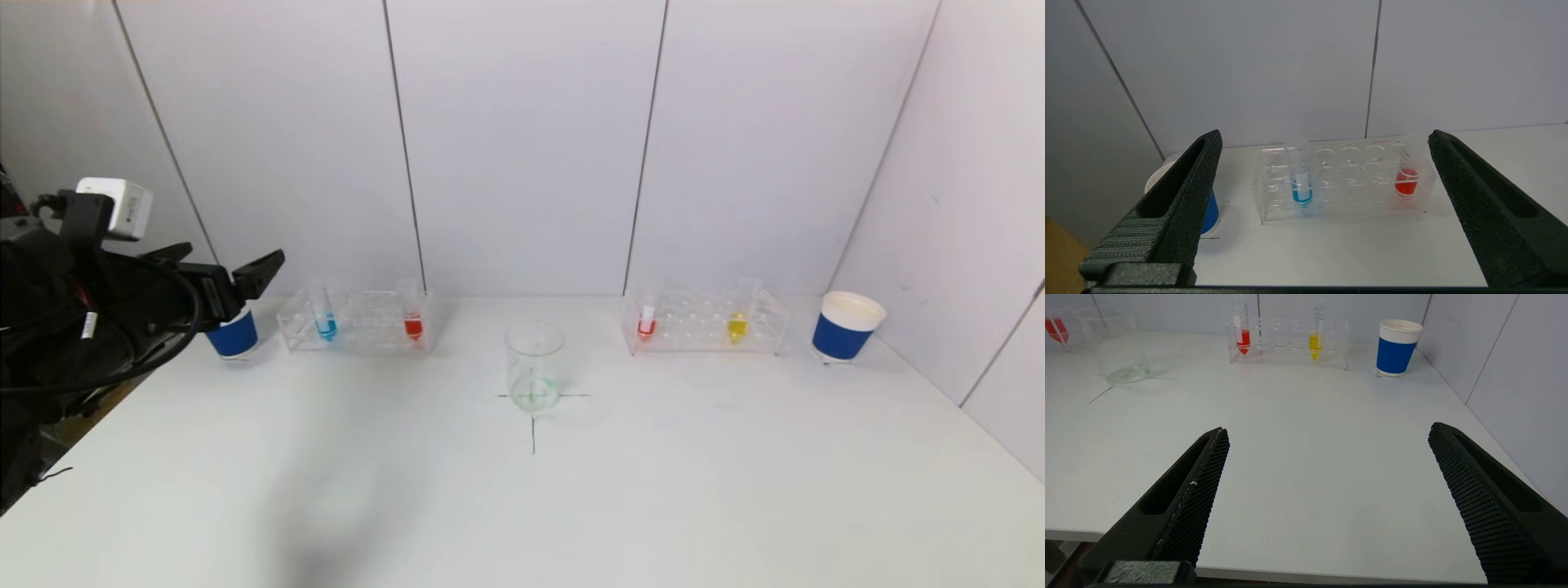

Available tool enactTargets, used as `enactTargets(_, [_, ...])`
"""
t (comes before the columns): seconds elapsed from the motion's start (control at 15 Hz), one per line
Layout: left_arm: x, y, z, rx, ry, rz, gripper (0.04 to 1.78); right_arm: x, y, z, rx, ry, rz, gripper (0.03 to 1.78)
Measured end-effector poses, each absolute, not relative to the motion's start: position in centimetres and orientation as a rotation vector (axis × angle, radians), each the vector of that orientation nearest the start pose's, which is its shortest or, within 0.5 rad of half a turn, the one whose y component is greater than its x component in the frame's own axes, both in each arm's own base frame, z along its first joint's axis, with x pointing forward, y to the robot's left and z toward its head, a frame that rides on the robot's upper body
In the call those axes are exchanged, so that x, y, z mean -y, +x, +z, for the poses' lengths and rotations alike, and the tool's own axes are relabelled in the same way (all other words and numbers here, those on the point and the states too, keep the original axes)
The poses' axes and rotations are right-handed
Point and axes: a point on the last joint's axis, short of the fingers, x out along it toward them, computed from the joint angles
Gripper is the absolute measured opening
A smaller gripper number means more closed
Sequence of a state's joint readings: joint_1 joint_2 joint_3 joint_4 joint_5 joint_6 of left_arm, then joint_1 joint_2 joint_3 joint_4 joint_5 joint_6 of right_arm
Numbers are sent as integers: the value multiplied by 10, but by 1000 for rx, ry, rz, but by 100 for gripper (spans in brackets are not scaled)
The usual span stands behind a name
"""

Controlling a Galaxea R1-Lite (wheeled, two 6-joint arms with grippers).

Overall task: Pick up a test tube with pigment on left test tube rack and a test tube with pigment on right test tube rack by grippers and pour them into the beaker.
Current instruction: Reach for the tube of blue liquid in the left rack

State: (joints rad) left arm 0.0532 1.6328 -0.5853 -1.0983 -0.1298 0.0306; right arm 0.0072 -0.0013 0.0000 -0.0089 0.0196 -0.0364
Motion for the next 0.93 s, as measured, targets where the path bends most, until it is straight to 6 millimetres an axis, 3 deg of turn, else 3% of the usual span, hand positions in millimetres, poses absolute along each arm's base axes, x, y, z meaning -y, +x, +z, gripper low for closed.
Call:
enactTargets(0.47, [-22,333,120,79,34,-68,176,0,-23,76,11,-36,27,177])
enactTargets(0.93, [-26,375,77,49,34,-93,176,0,-23,76,11,-36,26,177])
